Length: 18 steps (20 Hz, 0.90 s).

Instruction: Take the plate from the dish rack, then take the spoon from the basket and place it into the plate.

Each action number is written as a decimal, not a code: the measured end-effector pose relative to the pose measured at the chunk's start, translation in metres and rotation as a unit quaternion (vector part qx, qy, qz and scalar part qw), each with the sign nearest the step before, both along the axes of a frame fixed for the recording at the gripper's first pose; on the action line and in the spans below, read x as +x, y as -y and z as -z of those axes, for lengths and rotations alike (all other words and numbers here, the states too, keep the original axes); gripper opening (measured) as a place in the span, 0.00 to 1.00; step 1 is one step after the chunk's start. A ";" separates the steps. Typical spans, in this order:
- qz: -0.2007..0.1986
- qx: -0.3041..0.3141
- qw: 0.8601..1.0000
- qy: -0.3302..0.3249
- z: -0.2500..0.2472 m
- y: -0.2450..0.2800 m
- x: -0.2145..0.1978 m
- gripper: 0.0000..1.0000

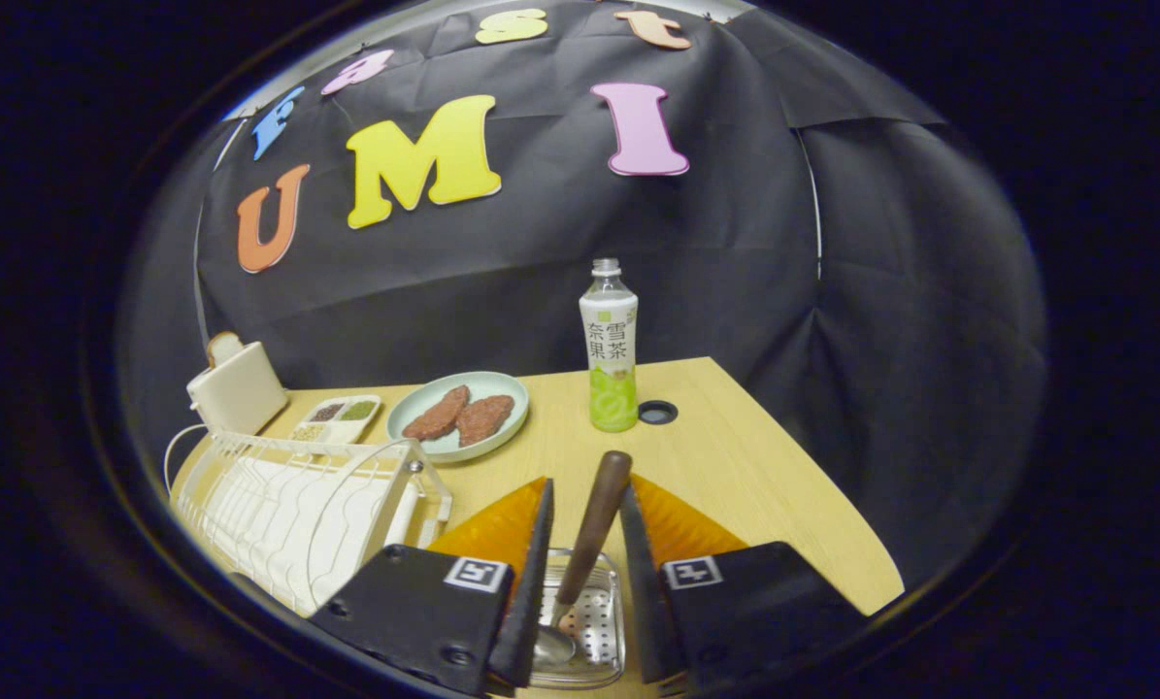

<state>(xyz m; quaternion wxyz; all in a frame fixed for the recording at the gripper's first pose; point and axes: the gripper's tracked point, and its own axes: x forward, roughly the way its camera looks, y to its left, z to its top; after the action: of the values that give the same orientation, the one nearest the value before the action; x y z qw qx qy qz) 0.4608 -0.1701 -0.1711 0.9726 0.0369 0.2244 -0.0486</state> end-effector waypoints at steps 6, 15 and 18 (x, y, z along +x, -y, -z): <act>-0.003 0.008 1.000 0.008 -0.011 -0.016 -0.005 0.18; 0.015 -0.041 0.993 0.111 -0.104 -0.026 -0.052 0.14; 0.008 -0.020 0.991 0.133 -0.138 -0.042 -0.085 0.14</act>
<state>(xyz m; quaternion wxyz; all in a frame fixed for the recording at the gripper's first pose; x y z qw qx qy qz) 0.3756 -0.1278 -0.0330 0.9938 0.0257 0.0922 -0.0558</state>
